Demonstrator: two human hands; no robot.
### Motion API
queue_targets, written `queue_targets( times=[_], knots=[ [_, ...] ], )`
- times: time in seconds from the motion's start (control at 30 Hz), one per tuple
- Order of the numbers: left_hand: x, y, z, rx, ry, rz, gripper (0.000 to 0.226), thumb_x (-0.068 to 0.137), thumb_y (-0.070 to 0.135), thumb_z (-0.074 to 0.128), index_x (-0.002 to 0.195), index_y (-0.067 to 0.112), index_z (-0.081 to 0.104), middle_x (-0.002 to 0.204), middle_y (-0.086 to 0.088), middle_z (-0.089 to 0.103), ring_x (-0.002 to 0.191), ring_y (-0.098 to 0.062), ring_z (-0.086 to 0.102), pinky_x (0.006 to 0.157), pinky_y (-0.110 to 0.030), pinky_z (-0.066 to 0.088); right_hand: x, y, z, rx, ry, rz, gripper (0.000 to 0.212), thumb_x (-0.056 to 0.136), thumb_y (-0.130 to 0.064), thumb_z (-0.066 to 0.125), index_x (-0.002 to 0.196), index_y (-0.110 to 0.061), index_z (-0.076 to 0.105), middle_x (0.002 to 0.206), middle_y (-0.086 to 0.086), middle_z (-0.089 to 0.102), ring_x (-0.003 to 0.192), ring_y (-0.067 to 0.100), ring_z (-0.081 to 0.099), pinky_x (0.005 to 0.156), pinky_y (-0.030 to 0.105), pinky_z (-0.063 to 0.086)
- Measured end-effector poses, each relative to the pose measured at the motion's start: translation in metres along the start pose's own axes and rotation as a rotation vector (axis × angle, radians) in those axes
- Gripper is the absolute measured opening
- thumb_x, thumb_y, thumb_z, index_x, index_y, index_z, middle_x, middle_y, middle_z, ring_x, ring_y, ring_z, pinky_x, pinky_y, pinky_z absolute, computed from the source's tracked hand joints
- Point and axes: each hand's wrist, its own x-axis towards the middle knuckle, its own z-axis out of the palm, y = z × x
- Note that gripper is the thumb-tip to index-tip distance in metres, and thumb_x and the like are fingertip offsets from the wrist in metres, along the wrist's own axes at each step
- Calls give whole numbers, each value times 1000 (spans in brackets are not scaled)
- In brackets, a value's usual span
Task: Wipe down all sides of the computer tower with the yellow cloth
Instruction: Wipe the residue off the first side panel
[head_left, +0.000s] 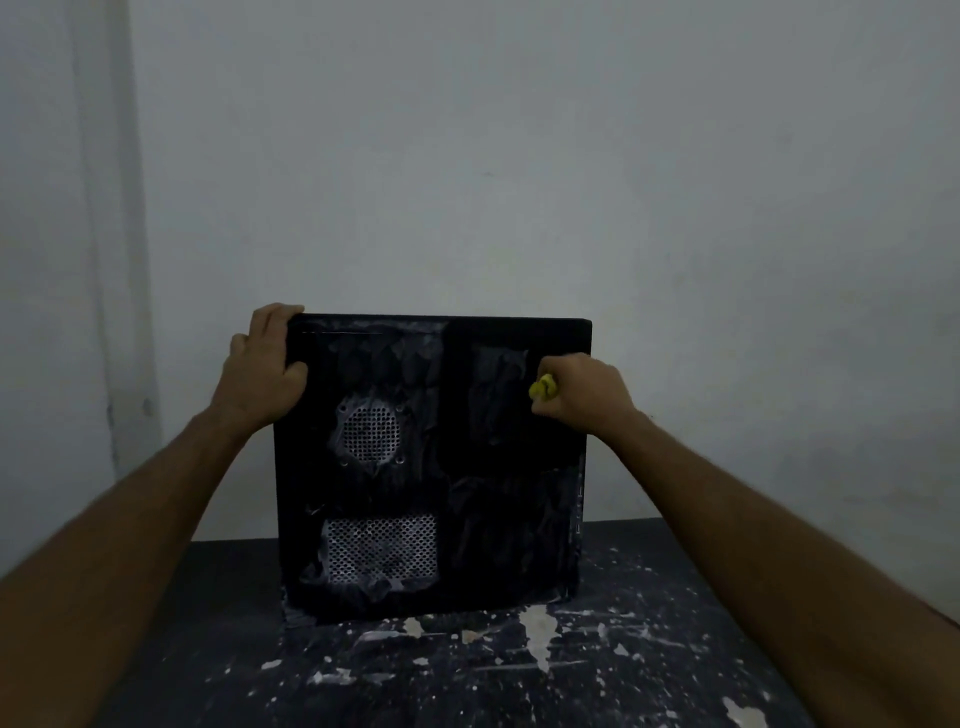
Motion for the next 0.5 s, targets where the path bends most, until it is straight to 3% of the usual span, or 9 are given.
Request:
queue_targets(
  times=[0.1, 0.2, 0.33, 0.47, 0.5],
  knots=[
    [-1, 0, 0, 1, 8, -13, 75, 74, 27, 43, 149, 21, 35, 153, -3, 32, 121, -48, 44, 107, -57, 37, -6, 3, 8, 43, 119, 9, 26, 81, -34, 72, 96, -18, 60, 94, 5, 62, 78, 28, 61, 64, 37, 51],
    [0, -1, 1, 7, 10, 0, 75, 73, 27, 43, 148, 21, 35, 153, -3, 32, 121, -47, 45, 107, -57, 38, -15, 1, 17, -18, -50, -91, 25, 80, -35, 72, 98, -20, 62, 97, 2, 64, 84, 27, 64, 65, 32, 45],
    [0, -2, 2, 9, 13, -5, 75, 73, 28, 43, 148, 21, 36, 152, -3, 32, 120, -47, 46, 106, -58, 38, -25, 7, 26, 48, 73, 0, 23, 80, -33, 73, 93, -17, 61, 90, 2, 61, 75, 24, 60, 61, 34, 49],
    [1, -4, 2, 9, 11, 5, 75, 74, 27, 43, 148, 20, 35, 152, -3, 33, 123, -46, 45, 107, -58, 37, -32, 8, 28, -15, -110, -72, 21, 79, -34, 72, 91, -22, 60, 89, -2, 61, 79, 24, 62, 63, 32, 47],
    [2, -4, 2, 7, 10, 3, 75, 74, 27, 43, 148, 20, 35, 152, -3, 33, 123, -46, 45, 107, -58, 37, -32, 10, 27, -12, -85, -43, 21, 78, -34, 72, 88, -21, 60, 86, -2, 60, 77, 23, 61, 62, 32, 46]
  ],
)
